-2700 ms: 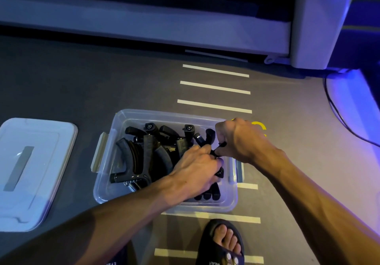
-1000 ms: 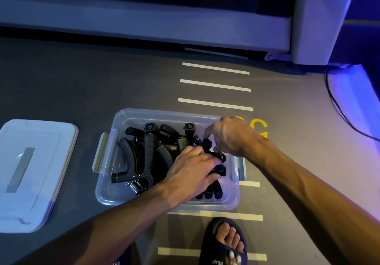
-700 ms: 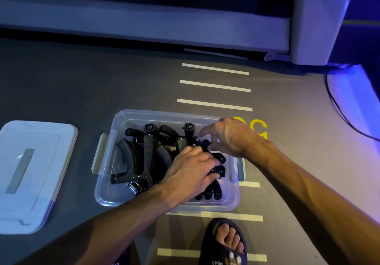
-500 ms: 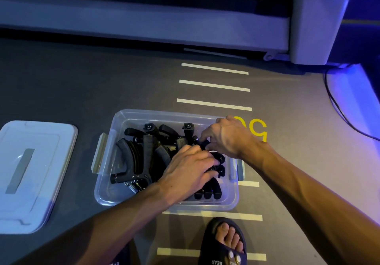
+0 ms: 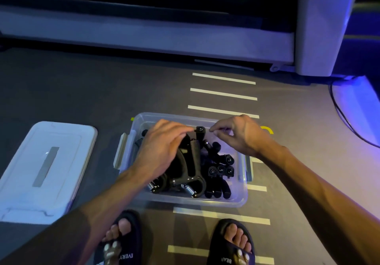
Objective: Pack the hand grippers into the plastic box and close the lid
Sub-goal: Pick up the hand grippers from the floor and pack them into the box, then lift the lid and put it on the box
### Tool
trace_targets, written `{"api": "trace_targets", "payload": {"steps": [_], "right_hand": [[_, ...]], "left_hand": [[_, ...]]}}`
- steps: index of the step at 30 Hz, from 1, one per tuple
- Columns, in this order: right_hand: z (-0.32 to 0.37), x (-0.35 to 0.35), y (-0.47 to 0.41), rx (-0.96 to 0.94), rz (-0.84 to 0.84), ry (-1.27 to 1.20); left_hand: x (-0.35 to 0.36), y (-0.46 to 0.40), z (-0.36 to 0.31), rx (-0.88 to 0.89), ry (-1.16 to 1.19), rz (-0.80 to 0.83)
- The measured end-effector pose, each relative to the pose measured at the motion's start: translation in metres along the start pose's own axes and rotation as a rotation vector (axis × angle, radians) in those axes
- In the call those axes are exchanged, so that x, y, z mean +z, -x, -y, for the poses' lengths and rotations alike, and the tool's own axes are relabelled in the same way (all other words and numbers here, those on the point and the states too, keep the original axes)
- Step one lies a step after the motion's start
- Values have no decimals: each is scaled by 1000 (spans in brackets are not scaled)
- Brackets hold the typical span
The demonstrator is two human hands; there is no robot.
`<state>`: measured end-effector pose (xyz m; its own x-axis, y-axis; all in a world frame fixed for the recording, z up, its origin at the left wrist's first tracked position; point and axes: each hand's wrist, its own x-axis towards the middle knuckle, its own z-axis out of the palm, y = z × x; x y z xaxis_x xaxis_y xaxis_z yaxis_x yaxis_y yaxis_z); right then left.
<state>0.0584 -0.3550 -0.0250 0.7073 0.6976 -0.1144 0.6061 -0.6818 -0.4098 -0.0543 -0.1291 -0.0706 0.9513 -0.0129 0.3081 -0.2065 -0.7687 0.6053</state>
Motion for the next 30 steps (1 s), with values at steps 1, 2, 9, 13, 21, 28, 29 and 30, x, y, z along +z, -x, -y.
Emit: {"api": "trace_targets", "payload": {"steps": [1,2,9,13,21,28,29,30], "right_hand": [[8,0,-2,-5,-14,-32],[18,0,-4,-8,-15,-65],[117,-7,-50,-187,94,-97],[171,13,-96,-278,230,-18],[254,157,-225,-139,443,4],[254,247,-276,87,439,-45],[253,254,-280,113,446,-43],[252,259,-282,131,455,-28]], "left_hand": [[-10,5,6,-20,-7,-20],[-20,12,12,-37,-13,-43],[-83,81,59,-300,-15,-241],[-100,129,107,-650,62,-367],[-111,214,185,-1317,135,-627],[-115,231,215,-1819,22,-820],[-115,234,218,-1833,36,-833],[-114,237,220,-1829,54,-829]]}}
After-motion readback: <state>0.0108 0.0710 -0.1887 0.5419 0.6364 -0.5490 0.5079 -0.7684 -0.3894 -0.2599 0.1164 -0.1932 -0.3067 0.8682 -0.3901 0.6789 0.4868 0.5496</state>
